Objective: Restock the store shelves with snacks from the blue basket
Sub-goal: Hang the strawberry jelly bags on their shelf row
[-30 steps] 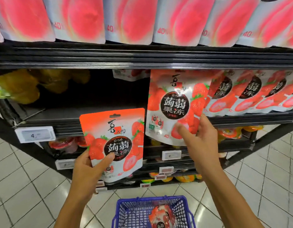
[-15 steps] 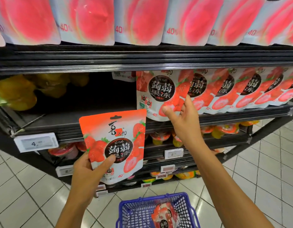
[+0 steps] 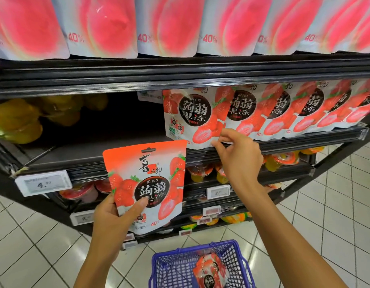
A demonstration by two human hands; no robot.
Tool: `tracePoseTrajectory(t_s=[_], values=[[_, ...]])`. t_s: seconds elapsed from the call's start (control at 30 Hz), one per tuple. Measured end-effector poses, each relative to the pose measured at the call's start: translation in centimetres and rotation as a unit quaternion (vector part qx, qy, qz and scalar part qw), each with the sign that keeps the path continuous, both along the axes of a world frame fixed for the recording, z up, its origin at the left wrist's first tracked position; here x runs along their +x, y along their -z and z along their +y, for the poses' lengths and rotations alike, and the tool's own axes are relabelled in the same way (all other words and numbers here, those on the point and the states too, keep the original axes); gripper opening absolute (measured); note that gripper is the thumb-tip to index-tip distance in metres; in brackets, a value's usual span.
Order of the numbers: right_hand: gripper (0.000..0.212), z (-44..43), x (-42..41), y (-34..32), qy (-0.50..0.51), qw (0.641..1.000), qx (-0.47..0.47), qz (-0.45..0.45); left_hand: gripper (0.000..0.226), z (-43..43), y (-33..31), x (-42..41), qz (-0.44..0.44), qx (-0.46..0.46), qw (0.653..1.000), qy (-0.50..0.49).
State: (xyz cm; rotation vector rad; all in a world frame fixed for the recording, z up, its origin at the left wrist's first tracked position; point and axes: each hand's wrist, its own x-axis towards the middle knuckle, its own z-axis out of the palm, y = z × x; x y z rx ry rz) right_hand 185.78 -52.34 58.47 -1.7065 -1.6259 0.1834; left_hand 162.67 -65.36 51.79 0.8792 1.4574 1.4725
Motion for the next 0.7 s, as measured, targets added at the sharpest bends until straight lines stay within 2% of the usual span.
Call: tracePoseTrajectory(t_s=[0.37, 0.63, 0.7], values=[[0.021, 0.6, 0.9, 0.8, 0.032, 0.999, -0.012, 0.028, 0.028, 0.6, -0.3, 0.4, 0.001, 0.005, 1.000, 0.018], [0.017, -0.8, 1.5, -0.1, -0.004, 0.994, -0.010, 0.106, 0.022, 1.1, -1.3, 1.3, -0.020, 0.021, 0.999, 0.024], [0.018, -2.0, 1.9, -0.5, -0.063, 0.985, 0.003, 0.161, 0.022, 1.2, -1.9, 1.5, -0.039, 0.018, 0.999, 0.021]])
